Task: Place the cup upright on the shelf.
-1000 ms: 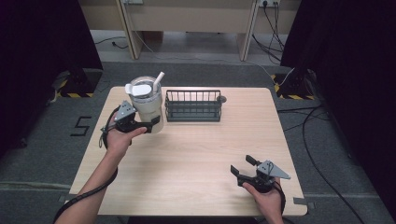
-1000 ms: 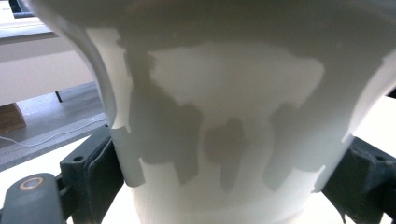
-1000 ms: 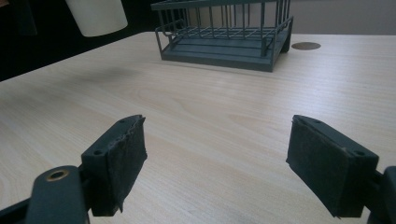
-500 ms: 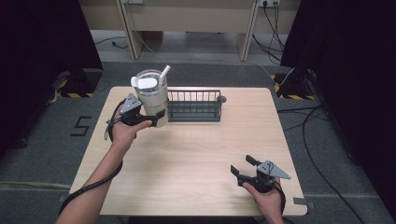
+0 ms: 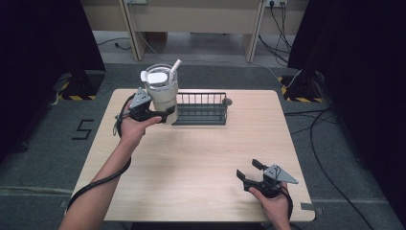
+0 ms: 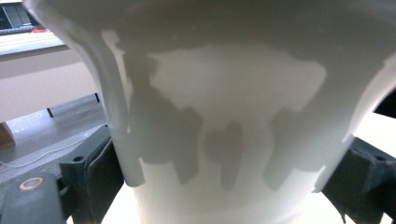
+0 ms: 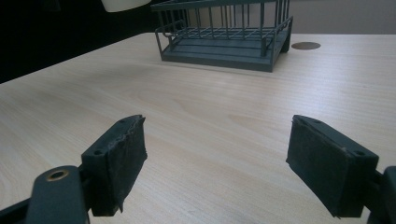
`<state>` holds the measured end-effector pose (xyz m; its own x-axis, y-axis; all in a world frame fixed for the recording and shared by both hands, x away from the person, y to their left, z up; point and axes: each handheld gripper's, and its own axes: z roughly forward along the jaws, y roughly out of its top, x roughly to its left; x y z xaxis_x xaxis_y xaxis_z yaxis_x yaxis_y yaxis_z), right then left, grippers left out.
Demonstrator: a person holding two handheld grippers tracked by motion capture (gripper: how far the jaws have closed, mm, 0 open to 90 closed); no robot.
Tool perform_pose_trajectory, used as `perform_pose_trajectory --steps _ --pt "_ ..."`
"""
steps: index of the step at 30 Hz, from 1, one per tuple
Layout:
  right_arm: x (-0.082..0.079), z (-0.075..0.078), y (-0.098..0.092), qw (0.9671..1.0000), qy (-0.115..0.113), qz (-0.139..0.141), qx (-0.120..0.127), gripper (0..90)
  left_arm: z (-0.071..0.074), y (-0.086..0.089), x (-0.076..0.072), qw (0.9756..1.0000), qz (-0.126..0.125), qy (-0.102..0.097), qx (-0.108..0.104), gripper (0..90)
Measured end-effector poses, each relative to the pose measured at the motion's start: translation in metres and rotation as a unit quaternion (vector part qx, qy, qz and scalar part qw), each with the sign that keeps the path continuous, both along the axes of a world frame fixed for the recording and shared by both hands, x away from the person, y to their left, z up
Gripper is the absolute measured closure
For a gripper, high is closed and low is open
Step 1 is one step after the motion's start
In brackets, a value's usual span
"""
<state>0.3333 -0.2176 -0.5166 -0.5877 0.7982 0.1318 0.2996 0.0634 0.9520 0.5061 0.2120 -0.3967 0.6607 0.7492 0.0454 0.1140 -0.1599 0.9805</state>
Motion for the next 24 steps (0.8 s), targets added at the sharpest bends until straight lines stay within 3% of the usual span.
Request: perform_pose_trajectory --steps 24 --pt "0.000 0.000 -0.001 1.0000 0.000 0.001 0.003 19.9 0.013 -0.033 0.032 0.9999 -0.012 0.001 -0.004 10.5"
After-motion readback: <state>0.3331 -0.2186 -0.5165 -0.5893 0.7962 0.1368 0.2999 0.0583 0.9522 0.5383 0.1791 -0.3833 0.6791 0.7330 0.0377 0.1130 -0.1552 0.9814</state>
